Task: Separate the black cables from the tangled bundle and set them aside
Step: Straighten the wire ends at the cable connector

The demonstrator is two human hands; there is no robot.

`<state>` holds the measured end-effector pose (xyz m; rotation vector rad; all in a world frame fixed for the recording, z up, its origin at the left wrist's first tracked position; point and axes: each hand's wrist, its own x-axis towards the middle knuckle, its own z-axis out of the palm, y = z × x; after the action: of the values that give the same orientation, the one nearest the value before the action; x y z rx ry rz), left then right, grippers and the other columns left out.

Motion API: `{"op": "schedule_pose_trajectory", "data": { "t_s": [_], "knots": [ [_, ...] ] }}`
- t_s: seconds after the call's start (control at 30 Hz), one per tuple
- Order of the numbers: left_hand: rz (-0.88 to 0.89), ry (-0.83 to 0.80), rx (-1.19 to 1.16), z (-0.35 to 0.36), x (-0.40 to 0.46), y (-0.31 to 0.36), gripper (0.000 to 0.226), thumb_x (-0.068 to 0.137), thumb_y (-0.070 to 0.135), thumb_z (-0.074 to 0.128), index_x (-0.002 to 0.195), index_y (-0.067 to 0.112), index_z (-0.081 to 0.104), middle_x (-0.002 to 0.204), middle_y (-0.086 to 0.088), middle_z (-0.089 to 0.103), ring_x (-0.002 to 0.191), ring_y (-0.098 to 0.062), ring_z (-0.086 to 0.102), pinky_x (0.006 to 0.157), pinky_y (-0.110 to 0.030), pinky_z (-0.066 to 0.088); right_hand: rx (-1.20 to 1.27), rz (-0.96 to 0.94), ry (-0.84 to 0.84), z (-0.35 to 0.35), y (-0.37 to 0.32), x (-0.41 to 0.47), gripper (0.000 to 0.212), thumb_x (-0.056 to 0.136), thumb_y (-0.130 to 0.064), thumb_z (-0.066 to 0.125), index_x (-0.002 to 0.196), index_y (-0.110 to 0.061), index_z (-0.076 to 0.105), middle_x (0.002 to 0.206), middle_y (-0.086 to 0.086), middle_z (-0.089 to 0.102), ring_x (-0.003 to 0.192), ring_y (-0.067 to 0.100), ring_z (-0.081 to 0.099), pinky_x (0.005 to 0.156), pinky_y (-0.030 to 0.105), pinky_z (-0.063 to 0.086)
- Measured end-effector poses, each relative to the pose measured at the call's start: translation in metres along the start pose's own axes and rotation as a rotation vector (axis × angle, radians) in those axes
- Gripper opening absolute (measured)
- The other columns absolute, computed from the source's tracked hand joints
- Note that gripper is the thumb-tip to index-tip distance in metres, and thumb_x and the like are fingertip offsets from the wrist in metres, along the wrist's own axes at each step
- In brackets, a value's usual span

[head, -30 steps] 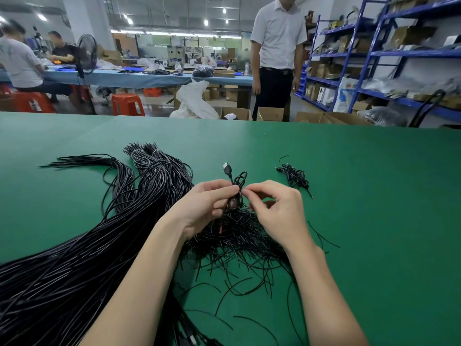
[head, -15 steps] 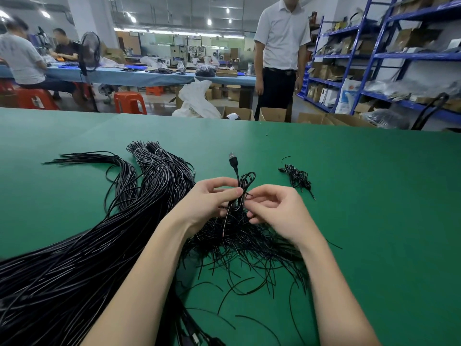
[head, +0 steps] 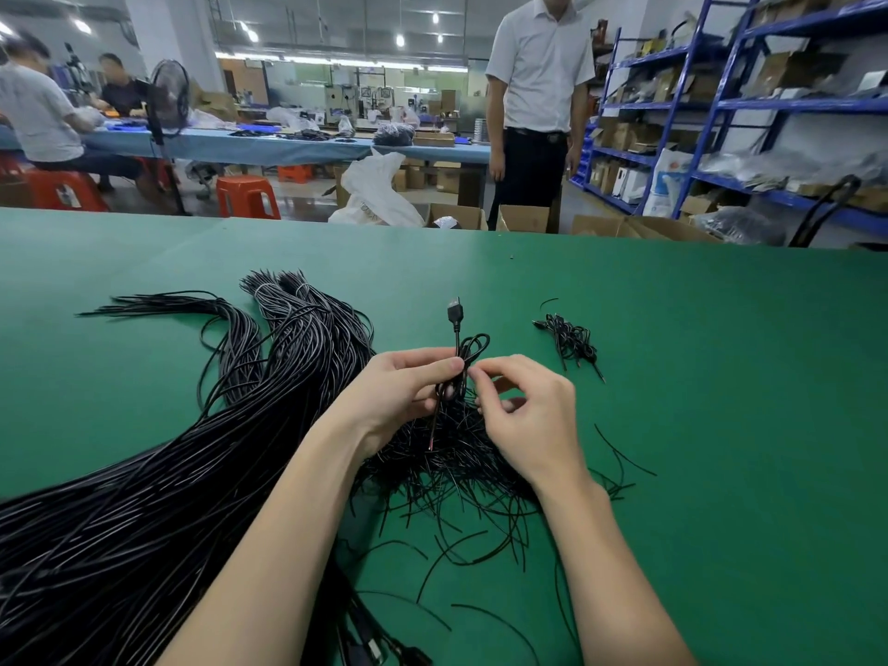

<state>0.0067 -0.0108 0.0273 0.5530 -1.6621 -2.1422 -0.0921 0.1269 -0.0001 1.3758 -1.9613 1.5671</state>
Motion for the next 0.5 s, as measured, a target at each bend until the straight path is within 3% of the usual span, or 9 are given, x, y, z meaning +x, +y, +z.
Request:
{"op": "schedule_pose_trajectory", "data": {
  "t_s": [0.1, 0.2, 0.3, 0.4, 0.5],
  "knots": [
    [0.009, -0.007, -0.012, 0.002, 0.000, -0.002, 0.027, 0.086, 0.011, 0.076, 0.113, 0.009, 0.070, 0.082, 0.001, 0.071, 0.061, -0.007, 0.062, 0.052, -0.014, 0.048, 0.018, 0.039, 0.061, 0.004, 0.000, 0.001, 0.011, 0.093, -0.010, 0.072, 0.086, -0.018, 0.076, 0.079, -0.012, 0.069, 0.073, 0.007, 0.067, 0.054, 0.008, 0.046],
    [0.102, -0.037, 0.088, 0.006, 0.000, -0.004, 0.021, 0.091, 0.011, 0.071, 0.112, 0.012, 0.069, 0.085, 0.001, 0.073, 0.060, -0.007, 0.061, 0.054, -0.015, 0.046, 0.263, 0.381, 0.143, 0.015, -0.004, 0.002, 0.017, 0.093, -0.008, 0.070, 0.077, -0.013, 0.074, 0.064, -0.005, 0.072, 0.060, 0.012, 0.072, 0.056, 0.020, 0.055],
    [0.192, -0.047, 0.184, 0.006, 0.001, -0.006, 0.019, 0.094, 0.011, 0.068, 0.113, 0.013, 0.066, 0.082, 0.004, 0.069, 0.059, -0.008, 0.057, 0.050, -0.017, 0.042, 0.589, 0.660, 0.109, 0.016, -0.008, 0.008, 0.020, 0.097, -0.007, 0.065, 0.078, -0.006, 0.074, 0.067, 0.006, 0.071, 0.059, 0.021, 0.071, 0.058, 0.029, 0.059],
    [0.234, -0.025, 0.215, 0.007, 0.001, -0.007, 0.022, 0.094, 0.013, 0.070, 0.115, 0.012, 0.065, 0.082, 0.002, 0.067, 0.058, -0.010, 0.055, 0.049, -0.019, 0.043, 0.723, 0.732, -0.003, 0.009, -0.009, 0.012, 0.014, 0.101, -0.011, 0.062, 0.092, -0.004, 0.072, 0.074, 0.003, 0.075, 0.061, 0.016, 0.071, 0.058, 0.024, 0.058],
    [0.260, 0.030, 0.233, 0.013, 0.002, -0.010, 0.023, 0.091, 0.013, 0.074, 0.111, 0.015, 0.062, 0.085, -0.005, 0.070, 0.058, -0.014, 0.059, 0.048, -0.021, 0.046, 0.708, 0.733, 0.058, 0.013, -0.008, 0.011, 0.003, 0.102, -0.015, 0.061, 0.102, -0.013, 0.062, 0.074, -0.003, 0.075, 0.055, 0.012, 0.068, 0.055, 0.025, 0.057]
  ]
}}
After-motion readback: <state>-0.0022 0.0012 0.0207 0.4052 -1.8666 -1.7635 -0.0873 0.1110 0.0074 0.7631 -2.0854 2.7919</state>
